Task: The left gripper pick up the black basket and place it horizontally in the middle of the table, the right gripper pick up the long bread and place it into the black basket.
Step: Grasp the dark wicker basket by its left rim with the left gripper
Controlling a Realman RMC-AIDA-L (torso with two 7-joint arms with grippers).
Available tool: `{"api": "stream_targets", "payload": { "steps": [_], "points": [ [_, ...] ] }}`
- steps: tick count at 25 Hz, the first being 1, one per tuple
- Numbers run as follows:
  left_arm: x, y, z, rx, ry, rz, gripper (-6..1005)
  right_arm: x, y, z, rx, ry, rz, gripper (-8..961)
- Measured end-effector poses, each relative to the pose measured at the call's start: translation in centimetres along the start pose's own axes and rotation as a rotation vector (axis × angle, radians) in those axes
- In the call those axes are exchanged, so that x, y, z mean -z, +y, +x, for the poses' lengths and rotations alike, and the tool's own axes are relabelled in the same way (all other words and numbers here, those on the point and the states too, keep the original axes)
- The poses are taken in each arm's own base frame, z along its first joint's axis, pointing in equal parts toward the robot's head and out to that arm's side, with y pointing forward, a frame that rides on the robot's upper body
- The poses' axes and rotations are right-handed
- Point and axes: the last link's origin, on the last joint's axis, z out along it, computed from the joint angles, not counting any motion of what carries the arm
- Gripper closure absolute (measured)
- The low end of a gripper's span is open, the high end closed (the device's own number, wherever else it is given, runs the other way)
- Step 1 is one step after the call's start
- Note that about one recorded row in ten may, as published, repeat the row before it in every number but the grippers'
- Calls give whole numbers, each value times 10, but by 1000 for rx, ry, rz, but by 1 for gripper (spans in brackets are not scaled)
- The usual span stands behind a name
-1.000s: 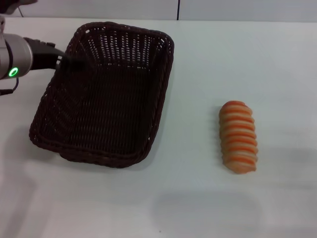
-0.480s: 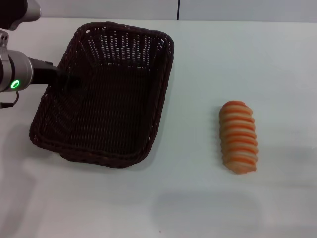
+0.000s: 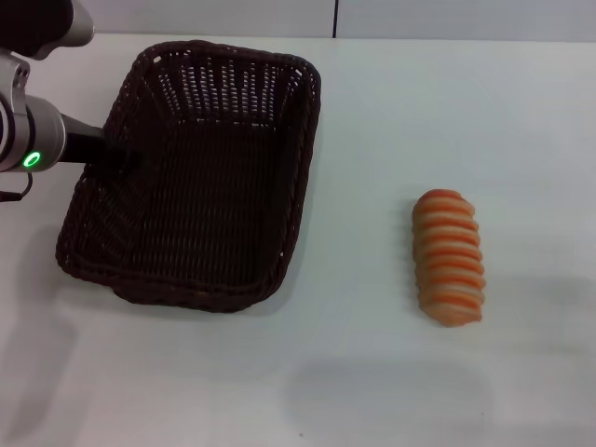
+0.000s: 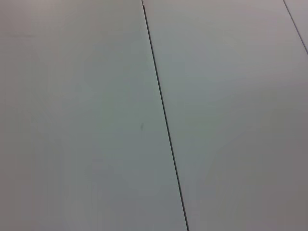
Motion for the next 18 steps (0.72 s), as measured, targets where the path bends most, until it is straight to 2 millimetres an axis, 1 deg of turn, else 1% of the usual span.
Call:
{"api": "stream_targets", "payload": {
  "steps": [6, 12, 13, 14, 16, 17, 18],
  "points": [
    [3, 1, 2, -26, -3, -4, 580, 1, -1, 0, 1, 1, 3, 156],
    [5, 4, 7, -76, 7, -20, 715, 1, -1, -1, 3, -3, 4, 157],
    [8, 10, 17, -152, 30, -85, 715, 1, -1, -1, 3, -3, 4, 157],
    [9, 11, 22, -196, 44, -119, 716, 1, -1, -1, 3, -4, 4, 157],
    [11, 11, 25, -220, 53, -135, 716, 1, -1, -1, 3, -4, 4, 157],
    [16, 12, 37, -295, 88, -218, 717, 1, -1, -1, 3, -6, 3, 157],
    [17, 13, 39, -306, 96, -238, 719, 1, -1, -1, 3, -6, 3, 157]
  ]
}}
